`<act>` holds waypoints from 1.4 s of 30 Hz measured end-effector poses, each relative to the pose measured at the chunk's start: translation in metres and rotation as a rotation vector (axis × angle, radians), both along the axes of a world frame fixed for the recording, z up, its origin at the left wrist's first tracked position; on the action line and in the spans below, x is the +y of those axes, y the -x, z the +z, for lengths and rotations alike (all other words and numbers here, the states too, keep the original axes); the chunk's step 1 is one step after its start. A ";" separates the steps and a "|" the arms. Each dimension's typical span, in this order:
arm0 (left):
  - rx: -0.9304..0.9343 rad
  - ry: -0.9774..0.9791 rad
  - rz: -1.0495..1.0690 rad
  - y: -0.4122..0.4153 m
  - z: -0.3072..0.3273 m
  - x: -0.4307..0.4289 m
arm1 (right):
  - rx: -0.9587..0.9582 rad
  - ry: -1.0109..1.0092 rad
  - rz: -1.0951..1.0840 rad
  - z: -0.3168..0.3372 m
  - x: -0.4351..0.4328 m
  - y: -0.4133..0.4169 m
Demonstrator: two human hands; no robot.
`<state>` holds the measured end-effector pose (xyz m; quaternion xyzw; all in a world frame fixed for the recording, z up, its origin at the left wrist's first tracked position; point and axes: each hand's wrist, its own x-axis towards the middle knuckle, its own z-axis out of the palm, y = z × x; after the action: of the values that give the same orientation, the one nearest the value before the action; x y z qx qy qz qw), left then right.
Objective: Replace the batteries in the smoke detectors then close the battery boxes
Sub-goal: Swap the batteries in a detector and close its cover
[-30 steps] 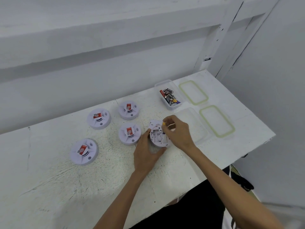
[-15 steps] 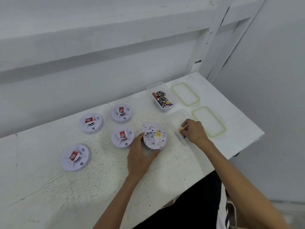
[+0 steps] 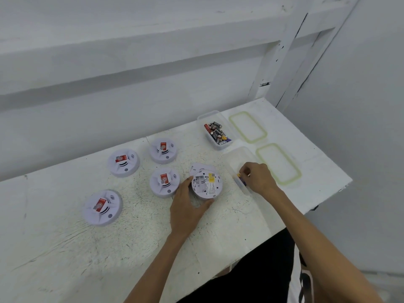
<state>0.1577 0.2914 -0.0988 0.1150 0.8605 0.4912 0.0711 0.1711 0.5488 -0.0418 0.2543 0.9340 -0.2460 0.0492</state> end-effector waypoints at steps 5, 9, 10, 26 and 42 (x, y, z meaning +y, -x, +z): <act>-0.007 0.010 -0.001 0.001 0.000 0.000 | 0.125 -0.035 -0.005 0.013 -0.004 0.009; -0.017 -0.002 -0.006 0.002 -0.003 0.001 | 0.307 -0.050 -0.028 0.034 -0.011 0.029; -0.017 -0.013 -0.009 0.001 -0.002 0.002 | 0.339 -0.046 -0.022 0.038 -0.012 0.037; -0.008 -0.018 0.011 -0.001 0.004 0.004 | -0.175 -0.385 -0.020 0.026 -0.016 0.155; 0.017 0.005 0.028 0.002 0.001 0.004 | 0.467 -0.282 0.018 0.031 -0.020 0.114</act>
<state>0.1560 0.2952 -0.0980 0.1068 0.8638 0.4891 0.0570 0.0573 0.5292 -0.0104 0.1867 0.9473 -0.1649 -0.2015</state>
